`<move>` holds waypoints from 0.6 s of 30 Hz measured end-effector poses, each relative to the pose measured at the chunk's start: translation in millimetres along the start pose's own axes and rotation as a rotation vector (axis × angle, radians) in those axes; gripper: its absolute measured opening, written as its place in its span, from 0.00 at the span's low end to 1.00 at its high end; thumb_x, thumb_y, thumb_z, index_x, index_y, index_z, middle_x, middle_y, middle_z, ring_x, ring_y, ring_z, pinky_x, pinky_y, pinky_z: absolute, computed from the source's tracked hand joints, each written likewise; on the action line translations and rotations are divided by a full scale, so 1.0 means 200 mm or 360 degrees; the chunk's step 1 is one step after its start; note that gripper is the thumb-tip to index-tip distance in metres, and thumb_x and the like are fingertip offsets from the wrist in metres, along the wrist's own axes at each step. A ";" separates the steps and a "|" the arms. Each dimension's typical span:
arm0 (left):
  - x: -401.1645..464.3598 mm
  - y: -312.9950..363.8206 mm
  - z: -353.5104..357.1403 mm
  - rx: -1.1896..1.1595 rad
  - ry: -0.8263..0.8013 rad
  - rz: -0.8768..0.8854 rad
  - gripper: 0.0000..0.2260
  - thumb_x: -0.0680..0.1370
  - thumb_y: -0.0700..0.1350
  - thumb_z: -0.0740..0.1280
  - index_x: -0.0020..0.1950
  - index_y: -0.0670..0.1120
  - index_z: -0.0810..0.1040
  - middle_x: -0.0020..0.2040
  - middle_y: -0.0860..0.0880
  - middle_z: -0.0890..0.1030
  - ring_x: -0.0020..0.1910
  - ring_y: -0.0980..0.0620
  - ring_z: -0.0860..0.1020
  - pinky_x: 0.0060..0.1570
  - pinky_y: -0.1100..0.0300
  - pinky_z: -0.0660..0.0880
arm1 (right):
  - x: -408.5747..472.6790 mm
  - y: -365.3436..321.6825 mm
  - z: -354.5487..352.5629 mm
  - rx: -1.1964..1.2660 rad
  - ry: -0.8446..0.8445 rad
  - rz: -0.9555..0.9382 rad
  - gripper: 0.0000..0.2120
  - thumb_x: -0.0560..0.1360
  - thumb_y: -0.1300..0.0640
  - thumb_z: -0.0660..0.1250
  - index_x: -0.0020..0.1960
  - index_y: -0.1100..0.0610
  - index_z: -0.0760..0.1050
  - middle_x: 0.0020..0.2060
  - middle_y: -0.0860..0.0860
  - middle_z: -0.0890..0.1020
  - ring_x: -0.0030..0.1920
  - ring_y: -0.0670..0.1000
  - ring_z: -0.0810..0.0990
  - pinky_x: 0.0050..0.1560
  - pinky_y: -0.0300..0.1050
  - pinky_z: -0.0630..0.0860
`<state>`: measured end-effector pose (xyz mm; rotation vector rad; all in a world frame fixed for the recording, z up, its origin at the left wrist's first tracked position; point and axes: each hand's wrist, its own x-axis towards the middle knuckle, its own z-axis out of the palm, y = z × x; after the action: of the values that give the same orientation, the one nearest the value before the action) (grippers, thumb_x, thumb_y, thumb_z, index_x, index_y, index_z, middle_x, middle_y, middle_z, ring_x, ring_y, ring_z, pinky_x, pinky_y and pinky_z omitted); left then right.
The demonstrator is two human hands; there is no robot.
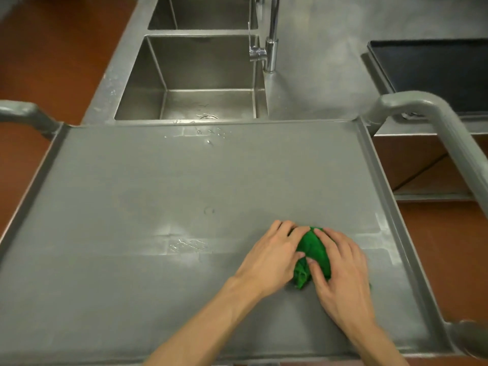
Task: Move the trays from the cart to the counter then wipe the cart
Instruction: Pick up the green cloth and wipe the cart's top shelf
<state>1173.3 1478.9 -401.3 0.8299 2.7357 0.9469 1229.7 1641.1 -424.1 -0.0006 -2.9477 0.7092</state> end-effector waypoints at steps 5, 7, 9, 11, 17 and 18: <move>0.19 -0.13 -0.11 0.0065 0.0031 0.0001 0.20 0.78 0.41 0.64 0.70 0.44 0.69 0.63 0.45 0.74 0.64 0.46 0.69 0.67 0.55 0.65 | 0.26 -0.03 0.07 0.0040 0.0008 0.0018 0.26 0.76 0.45 0.58 0.72 0.53 0.69 0.67 0.52 0.74 0.67 0.57 0.72 0.68 0.56 0.68; 0.28 -0.20 -0.16 0.0094 0.0050 -0.0011 0.20 0.79 0.41 0.64 0.70 0.44 0.70 0.63 0.46 0.74 0.64 0.46 0.69 0.67 0.57 0.64 | 0.38 -0.05 0.09 0.0069 0.0014 0.0044 0.26 0.76 0.44 0.57 0.73 0.52 0.68 0.67 0.52 0.74 0.67 0.57 0.72 0.68 0.55 0.67; 0.36 -0.26 -0.20 0.0097 0.0071 -0.0028 0.19 0.79 0.40 0.64 0.70 0.44 0.70 0.64 0.46 0.74 0.64 0.46 0.69 0.67 0.58 0.63 | 0.49 -0.08 0.11 0.0090 0.0031 0.0054 0.26 0.76 0.44 0.57 0.72 0.52 0.69 0.67 0.53 0.74 0.66 0.56 0.72 0.68 0.53 0.66; 0.43 -0.32 -0.24 0.0089 0.0097 -0.0041 0.19 0.79 0.40 0.64 0.70 0.44 0.70 0.64 0.46 0.74 0.64 0.47 0.68 0.67 0.59 0.63 | 0.60 -0.10 0.14 0.0098 0.0035 0.0054 0.26 0.76 0.44 0.57 0.72 0.52 0.69 0.67 0.53 0.75 0.66 0.56 0.72 0.68 0.51 0.66; 0.58 -0.57 -0.36 0.0078 0.0171 -0.0076 0.20 0.79 0.40 0.65 0.71 0.42 0.70 0.64 0.45 0.74 0.63 0.48 0.68 0.65 0.63 0.61 | 0.89 -0.22 0.24 0.0149 0.0083 0.0036 0.27 0.75 0.45 0.59 0.71 0.56 0.69 0.66 0.54 0.75 0.66 0.56 0.72 0.68 0.50 0.64; 0.60 -0.61 -0.38 0.0077 0.0186 -0.0073 0.20 0.79 0.40 0.66 0.71 0.41 0.70 0.63 0.45 0.75 0.63 0.47 0.69 0.65 0.63 0.61 | 0.94 -0.24 0.26 0.0156 0.0090 0.0036 0.27 0.75 0.46 0.60 0.71 0.57 0.69 0.66 0.55 0.75 0.66 0.56 0.72 0.69 0.49 0.64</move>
<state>993.7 1424.1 -408.4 0.7380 2.8741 0.9527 1038.4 1579.9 -429.4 -0.0453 -2.8604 0.8420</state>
